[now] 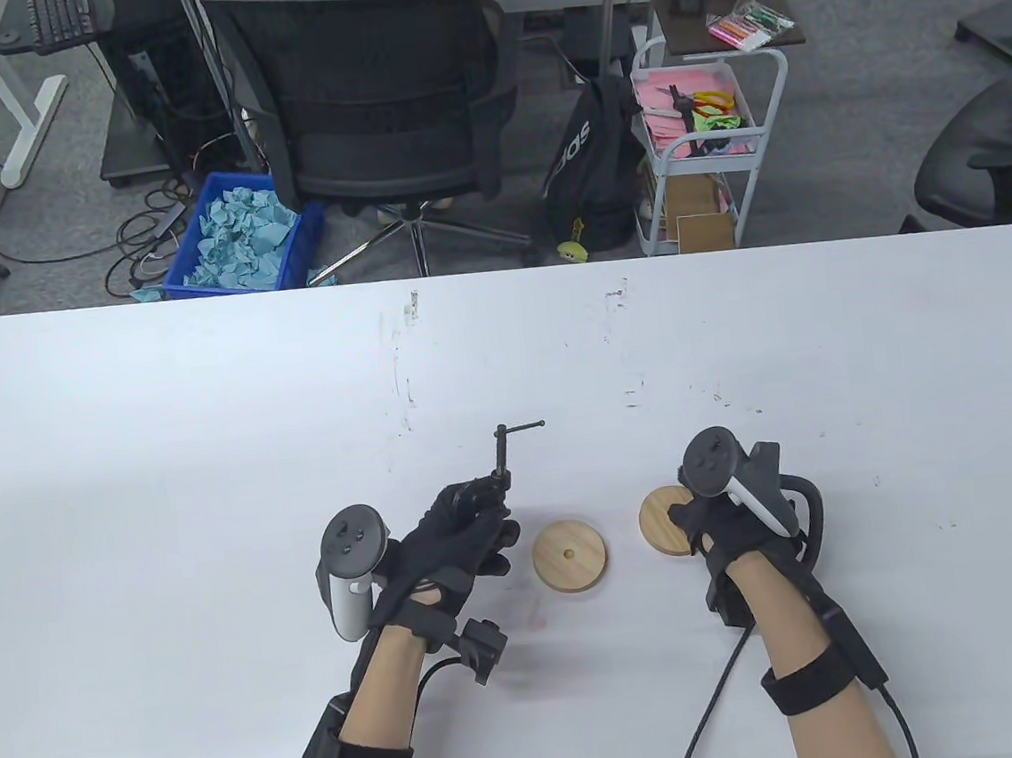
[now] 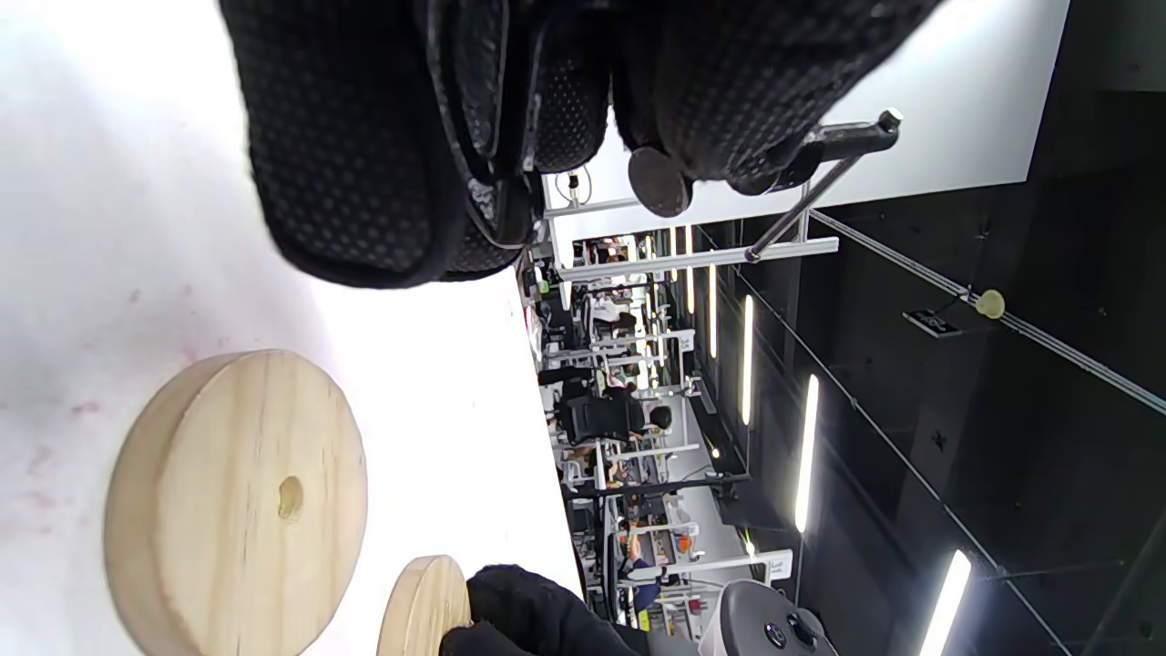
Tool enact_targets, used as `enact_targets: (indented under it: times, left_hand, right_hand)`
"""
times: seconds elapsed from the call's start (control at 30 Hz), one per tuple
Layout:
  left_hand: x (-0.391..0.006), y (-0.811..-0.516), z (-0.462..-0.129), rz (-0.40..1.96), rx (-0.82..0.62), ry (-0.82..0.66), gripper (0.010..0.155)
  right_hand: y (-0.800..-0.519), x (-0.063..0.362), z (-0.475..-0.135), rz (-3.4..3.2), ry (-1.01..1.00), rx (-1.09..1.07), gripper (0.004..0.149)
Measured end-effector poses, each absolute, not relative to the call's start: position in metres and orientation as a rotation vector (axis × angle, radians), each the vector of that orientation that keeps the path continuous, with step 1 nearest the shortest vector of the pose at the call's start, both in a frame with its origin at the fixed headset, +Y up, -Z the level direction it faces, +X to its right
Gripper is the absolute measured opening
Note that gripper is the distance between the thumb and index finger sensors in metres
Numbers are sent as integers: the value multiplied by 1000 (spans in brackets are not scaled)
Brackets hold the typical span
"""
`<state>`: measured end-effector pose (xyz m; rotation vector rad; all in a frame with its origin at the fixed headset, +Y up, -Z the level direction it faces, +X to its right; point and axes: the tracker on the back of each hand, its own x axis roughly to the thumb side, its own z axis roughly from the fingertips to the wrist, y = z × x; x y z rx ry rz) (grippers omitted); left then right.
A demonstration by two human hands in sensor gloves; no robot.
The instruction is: Unscrew the clamp open
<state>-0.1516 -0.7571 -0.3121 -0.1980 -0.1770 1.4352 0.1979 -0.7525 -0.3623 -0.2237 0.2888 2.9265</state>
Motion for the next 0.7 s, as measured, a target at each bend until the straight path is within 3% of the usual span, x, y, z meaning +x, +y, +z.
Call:
enact_targets:
  times: [0.13,0.2,0.43,0.5,0.7]
  left_hand:
    - [-156,-757,-313,1410,-191,-144,42]
    - [-158,-757,-313,1409,-197,-117,49]
    - [-171,-759,-314,1272,-219,-33,52]
    - [-173,-759,-314,1213,-217,-8,52]
    - [-177,-764,-316,967,-197,91,53]
  right_hand:
    - [-741,200,-359,2876,227,-196,69]
    - [-732,198,-355,2855,172,-160,69]
    - [-693,191,-319,2866,-46,128,70]
    - [-695,194,-309,2778,-143,353,69]
    - [-706,226,-277,2752,-160,370,74]
